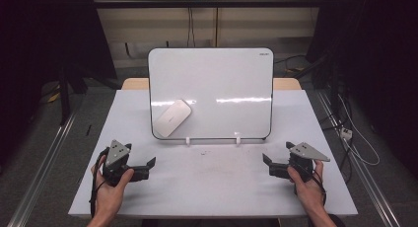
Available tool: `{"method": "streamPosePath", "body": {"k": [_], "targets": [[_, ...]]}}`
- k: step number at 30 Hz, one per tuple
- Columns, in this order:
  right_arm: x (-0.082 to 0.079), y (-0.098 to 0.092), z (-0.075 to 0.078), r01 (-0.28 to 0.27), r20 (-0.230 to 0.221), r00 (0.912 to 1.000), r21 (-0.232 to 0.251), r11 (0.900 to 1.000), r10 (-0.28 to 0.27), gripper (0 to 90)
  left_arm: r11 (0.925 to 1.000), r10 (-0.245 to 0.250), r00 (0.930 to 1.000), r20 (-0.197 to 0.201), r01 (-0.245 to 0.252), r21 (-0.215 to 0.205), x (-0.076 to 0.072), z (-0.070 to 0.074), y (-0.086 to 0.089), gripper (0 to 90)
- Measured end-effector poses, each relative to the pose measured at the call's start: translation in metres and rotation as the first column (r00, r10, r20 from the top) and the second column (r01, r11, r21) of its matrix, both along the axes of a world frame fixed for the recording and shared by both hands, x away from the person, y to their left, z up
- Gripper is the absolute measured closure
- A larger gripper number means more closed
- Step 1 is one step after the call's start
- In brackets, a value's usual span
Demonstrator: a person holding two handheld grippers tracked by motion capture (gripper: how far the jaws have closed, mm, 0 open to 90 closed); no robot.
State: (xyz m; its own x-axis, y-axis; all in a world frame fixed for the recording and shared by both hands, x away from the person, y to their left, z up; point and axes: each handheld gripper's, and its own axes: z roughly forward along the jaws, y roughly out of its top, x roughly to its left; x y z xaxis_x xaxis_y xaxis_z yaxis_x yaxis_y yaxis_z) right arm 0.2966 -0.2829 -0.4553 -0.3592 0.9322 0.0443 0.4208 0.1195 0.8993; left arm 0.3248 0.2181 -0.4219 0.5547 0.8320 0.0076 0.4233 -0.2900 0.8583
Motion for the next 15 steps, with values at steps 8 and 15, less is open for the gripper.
{"method": "streamPosePath", "body": {"k": [8,15], "targets": [[-0.0011,-0.0002,0.0005,-0.005,-0.003,1.0,0.006,1.0,0.005,3.7,0.9991,0.042,0.9986,0.033,-0.042,0.006,-0.0064,-0.0081,0.0034,4.6],[-0.0027,0.0003,0.0012,-0.013,-0.001,0.9999,0.014,1.0,0.013,3.6,0.998,0.063,0.9977,0.027,-0.062,-0.005,-0.009,-0.0113,0.0097,4.3]]}}
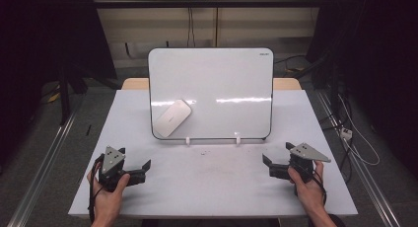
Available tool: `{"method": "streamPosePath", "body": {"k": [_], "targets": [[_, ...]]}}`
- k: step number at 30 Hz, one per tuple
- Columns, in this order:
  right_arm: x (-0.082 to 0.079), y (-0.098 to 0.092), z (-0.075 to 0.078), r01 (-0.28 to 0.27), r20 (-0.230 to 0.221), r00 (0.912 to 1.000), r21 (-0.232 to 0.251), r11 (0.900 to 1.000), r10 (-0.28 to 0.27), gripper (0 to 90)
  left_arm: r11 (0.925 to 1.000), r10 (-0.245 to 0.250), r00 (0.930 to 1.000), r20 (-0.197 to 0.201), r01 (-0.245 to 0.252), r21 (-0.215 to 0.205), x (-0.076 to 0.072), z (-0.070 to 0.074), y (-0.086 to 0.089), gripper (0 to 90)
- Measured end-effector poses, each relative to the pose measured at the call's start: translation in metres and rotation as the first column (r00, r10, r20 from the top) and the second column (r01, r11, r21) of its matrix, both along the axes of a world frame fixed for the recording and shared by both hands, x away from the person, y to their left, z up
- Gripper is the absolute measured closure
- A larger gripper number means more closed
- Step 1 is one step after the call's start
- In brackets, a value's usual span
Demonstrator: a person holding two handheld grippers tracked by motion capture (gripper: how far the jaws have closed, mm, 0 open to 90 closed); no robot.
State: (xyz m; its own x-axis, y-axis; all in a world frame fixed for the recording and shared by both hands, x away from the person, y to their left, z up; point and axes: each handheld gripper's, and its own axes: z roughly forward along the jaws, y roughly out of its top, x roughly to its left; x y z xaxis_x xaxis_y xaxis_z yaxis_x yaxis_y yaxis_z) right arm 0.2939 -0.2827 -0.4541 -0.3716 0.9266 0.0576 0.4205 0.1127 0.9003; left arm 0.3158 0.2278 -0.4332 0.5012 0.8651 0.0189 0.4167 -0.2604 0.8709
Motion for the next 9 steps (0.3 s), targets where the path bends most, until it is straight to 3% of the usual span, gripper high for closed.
{"method": "streamPosePath", "body": {"k": [2,3,9], "targets": [[-0.0006,-0.0001,0.0002,0.002,-0.004,1.0,0.0,1.0,-0.002,3.6,1.0,-0.005,1.0,-0.007,0.005,0.004,0.0007,0.0001,0.0019,4.0],[-0.0007,-0.0004,0.0002,0.002,0.0,1.0,-0.002,1.0,-0.002,3.6,0.9999,0.001,1.0,-0.006,-0.001,-0.016,0.0014,-0.0008,0.002,4.2],[0.001,0.0,-0.0008,0.002,-0.002,1.0,-0.009,1.0,-0.002,3.7,1.0,0.0,0.9999,-0.014,0.0,-0.006,0.0028,0.0002,0.0011,4.1]]}}
